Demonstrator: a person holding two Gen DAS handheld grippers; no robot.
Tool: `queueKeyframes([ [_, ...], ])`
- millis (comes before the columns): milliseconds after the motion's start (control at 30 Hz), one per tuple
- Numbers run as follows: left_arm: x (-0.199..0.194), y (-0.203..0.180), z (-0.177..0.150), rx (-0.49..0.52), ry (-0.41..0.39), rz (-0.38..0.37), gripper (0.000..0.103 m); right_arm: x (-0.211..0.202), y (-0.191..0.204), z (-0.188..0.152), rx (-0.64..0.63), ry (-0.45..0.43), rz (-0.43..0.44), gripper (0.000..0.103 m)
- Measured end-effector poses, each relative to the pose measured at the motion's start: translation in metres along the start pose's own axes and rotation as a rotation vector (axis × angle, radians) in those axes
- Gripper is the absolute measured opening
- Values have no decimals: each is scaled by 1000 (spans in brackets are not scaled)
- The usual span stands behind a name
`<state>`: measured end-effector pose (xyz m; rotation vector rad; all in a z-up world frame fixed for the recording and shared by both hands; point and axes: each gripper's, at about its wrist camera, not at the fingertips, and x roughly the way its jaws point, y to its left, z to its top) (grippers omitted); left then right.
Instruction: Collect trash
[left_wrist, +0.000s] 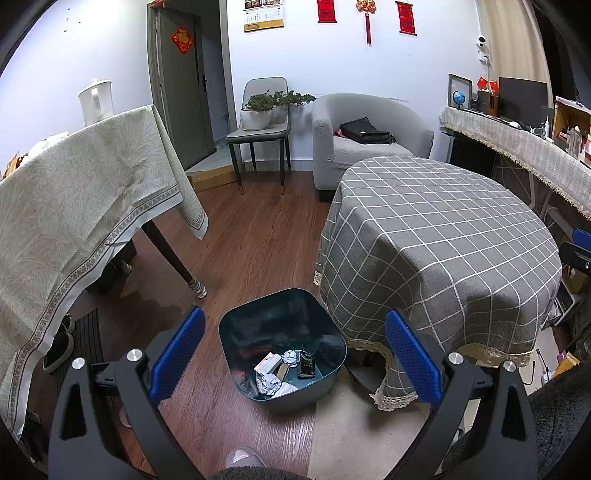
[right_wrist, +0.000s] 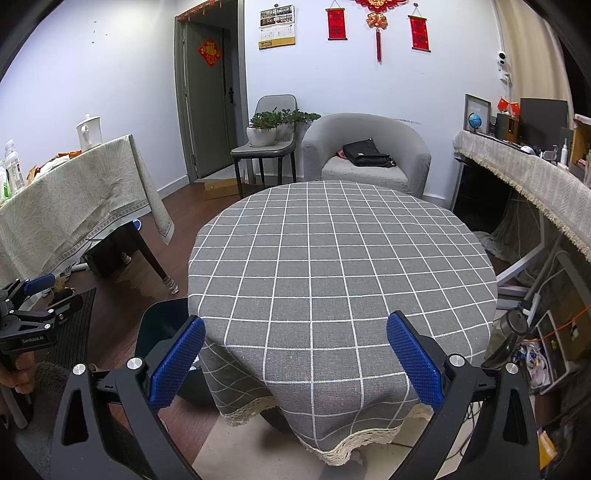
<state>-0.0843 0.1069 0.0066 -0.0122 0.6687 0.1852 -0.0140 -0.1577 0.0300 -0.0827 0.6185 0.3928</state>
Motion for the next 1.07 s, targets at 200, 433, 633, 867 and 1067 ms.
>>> queueKeyframes([
  [200,0,0,0,2,1,-3,99,0,0,0,0,0,0,99],
  [433,1,0,0,3,3,-5,99,0,0,0,-1,1,0,99],
  [633,1,-1,0,5,2,-5,99,-1,0,1,0,2,0,99],
  [867,3,-1,0,11,9,-5,99,0,-1,0,-1,4,-1,99],
  [1067,6,1,0,16,16,-9,100,0,-1,0,-1,4,-1,99],
])
